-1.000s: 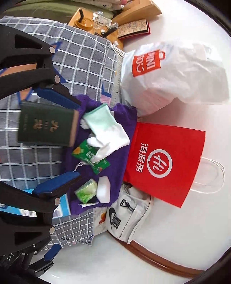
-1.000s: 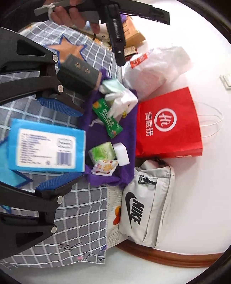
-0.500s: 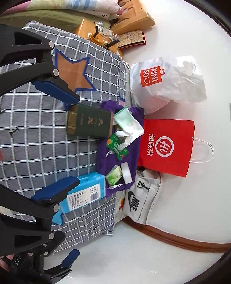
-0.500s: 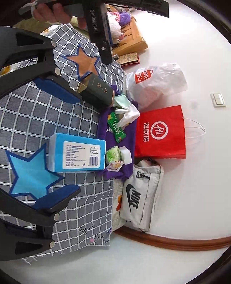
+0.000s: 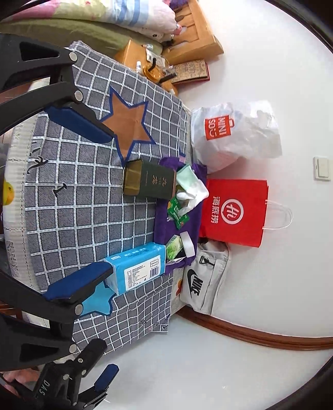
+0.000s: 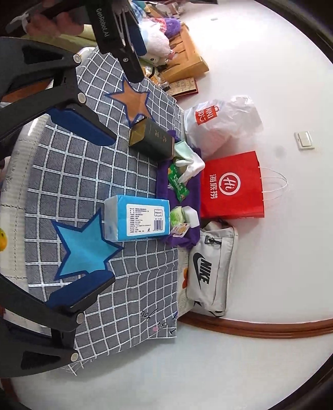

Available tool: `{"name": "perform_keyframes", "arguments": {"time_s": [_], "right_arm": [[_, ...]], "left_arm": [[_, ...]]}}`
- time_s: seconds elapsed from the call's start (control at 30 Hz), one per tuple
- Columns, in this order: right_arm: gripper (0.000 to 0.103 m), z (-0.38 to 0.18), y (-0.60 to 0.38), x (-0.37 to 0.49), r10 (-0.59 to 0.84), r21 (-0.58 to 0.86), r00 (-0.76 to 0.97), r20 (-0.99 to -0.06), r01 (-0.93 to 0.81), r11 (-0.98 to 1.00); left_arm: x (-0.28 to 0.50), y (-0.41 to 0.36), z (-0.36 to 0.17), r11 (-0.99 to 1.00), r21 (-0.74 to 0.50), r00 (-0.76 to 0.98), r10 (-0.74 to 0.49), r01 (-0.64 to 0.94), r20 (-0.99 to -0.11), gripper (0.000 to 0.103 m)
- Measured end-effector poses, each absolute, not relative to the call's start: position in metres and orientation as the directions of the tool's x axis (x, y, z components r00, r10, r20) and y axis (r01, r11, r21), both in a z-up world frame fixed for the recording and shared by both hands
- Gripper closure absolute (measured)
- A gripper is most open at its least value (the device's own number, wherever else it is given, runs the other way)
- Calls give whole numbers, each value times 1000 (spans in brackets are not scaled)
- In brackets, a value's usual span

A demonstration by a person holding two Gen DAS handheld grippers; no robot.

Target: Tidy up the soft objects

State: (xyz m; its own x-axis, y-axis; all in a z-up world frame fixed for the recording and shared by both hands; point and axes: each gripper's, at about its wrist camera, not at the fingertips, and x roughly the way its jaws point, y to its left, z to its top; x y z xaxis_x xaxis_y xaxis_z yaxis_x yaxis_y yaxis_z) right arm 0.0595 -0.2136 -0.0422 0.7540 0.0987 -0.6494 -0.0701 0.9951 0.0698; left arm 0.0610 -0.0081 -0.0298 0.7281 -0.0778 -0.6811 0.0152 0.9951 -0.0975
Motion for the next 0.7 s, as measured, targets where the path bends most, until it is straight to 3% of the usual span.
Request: {"name": "perform_keyframes", "arguments": {"time_s": [0.17,0.7], "right_arm": [[6,-36,-216,46,132,110,764,-631,-80,991],[6,-33,-211,22,85,44,783,-617,-73,996]], "left_arm": [[44,-9,-24,995,-102,737,-82,17,-671,9],[25,-24,-14,998,-55,758,-48,17,-650,9]]}}
